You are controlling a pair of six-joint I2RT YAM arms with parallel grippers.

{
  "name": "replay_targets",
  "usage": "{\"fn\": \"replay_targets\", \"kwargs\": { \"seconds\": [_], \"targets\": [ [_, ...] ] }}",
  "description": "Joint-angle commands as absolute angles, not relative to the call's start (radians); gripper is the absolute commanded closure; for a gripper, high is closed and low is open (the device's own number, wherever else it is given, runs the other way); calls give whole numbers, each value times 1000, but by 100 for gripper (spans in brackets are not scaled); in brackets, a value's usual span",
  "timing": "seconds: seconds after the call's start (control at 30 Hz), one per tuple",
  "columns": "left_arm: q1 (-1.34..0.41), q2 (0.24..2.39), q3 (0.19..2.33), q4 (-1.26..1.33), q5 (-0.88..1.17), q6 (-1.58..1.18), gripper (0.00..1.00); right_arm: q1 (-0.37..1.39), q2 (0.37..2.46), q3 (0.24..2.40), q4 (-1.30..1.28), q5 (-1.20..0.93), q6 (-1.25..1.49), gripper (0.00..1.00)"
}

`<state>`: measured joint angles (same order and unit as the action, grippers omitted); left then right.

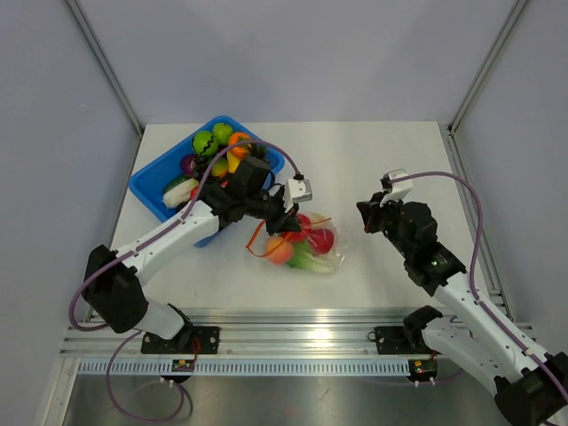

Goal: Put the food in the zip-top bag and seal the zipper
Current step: Zip the zipper food storage bag at the center of the board.

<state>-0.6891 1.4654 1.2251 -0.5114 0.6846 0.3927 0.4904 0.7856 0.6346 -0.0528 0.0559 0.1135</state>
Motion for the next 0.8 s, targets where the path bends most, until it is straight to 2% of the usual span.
{"fn": "replay_targets", "kwargs": {
  "seconds": [0.0,0.2,0.23,0.27,0.3,0.33,0.43,0.77],
  "targets": [
    [-680,1388,1180,-486,666,367,100,488,779,663,-15,106,130,100],
    [-680,1376,1173,-466,680,344,100,486,827,718,-67,-119,49,100],
    [-680,1379,1177,-466,681,344,100,486,831,730,-105,-176,32,98],
    [-680,1379,1178,-465,684,342,100,486,830,744,-121,-205,16,82],
    [-680,1379,1183,-466,680,342,100,486,831,750,-136,-230,-27,72],
    [-680,1379,1186,-463,680,342,100,488,831,756,-174,-277,-46,53],
    [-680,1376,1192,-456,684,341,100,486,833,781,-231,-334,-104,38],
    [-678,1359,1215,-448,707,339,100,486,899,821,-265,-531,-114,35]
  ]
}}
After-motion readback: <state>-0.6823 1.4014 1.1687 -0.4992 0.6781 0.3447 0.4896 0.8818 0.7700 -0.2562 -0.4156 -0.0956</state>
